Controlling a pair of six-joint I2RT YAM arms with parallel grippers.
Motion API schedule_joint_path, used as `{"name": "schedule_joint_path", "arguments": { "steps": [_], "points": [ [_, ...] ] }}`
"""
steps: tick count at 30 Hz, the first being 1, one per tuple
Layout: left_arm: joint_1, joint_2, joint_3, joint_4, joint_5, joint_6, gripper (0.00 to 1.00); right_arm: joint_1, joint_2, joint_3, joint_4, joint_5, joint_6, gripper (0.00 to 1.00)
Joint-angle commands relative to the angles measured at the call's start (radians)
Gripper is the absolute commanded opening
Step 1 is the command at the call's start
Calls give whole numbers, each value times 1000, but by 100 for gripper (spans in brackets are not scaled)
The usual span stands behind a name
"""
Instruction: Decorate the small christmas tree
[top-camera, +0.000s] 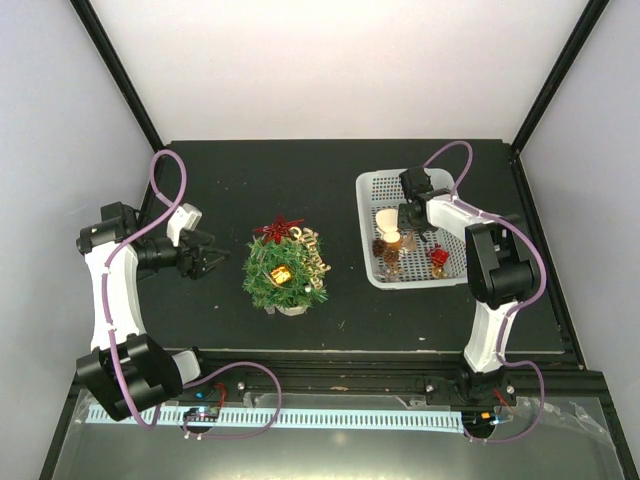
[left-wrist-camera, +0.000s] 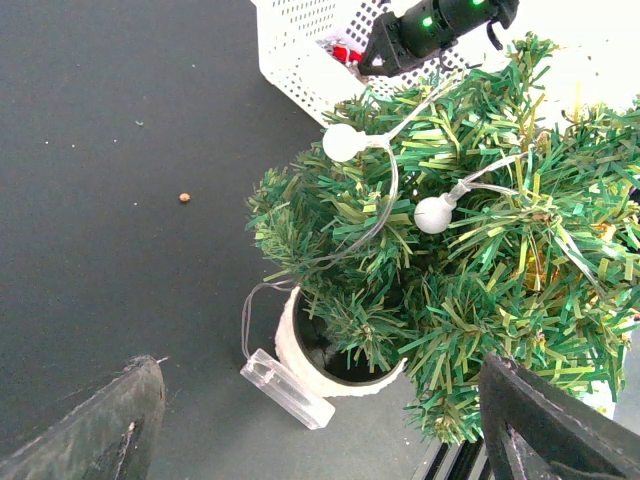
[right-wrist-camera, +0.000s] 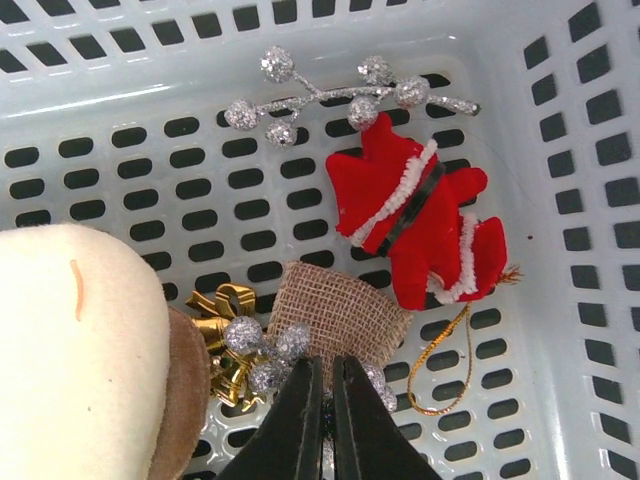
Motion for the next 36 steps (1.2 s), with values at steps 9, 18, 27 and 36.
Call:
{"name": "schedule_joint_path", "arguments": {
  "steps": [9, 18, 27, 36],
  "points": [
    [3, -26, 11, -30, 29, 34, 86, -5, -118, -44, -6, 52, 15, 2],
    [3, -42, 81, -76, 22, 40, 86, -5, -272, -63, -48, 33, 29, 2],
    [4, -109, 159, -133, 61, 32, 87, 135, -529, -44, -129, 61, -11, 2],
    [-18, -199, 260, -169, 25, -6, 88, 379, -798, 0, -211, 79, -42, 2]
  ]
}}
